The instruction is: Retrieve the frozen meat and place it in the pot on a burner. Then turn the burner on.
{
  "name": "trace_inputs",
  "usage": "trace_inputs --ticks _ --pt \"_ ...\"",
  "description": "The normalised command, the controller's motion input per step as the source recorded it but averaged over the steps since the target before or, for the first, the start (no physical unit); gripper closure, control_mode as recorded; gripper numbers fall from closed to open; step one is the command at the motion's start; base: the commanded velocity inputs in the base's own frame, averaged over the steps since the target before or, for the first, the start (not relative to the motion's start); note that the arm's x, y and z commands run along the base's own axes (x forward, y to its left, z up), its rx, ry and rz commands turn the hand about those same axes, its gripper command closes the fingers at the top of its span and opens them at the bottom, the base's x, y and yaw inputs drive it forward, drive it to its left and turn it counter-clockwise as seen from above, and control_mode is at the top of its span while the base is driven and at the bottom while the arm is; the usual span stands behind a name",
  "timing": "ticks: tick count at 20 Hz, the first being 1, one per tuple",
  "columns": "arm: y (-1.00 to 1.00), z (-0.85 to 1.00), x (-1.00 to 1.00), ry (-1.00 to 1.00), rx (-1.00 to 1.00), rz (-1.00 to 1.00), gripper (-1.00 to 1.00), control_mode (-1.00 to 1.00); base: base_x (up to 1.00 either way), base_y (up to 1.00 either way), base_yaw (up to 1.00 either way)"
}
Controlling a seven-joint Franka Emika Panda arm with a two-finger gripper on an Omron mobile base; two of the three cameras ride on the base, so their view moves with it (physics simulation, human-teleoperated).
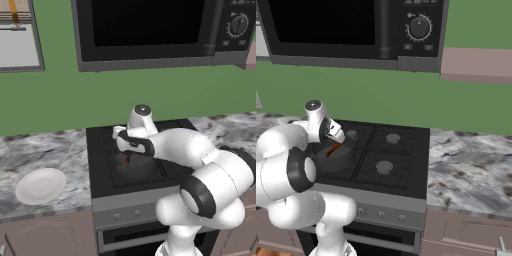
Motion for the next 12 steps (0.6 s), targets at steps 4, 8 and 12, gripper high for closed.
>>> trace_inputs --ticks 4,8,12 --pt "0.01 0.97 -0.64 -0.22 -0.02 0.00 -1.00 -1.00 0.00 0.00 0.00" --pt "0.00 0.69 -0.95 -0.13 -0.10 0.00 -1.00 -1.00 0.00 0.00 0.00" --pt "0.00 0.39 -1.00 -0.12 -0.09 0.00 -1.00 -1.00 0.00 0.00 0.00"
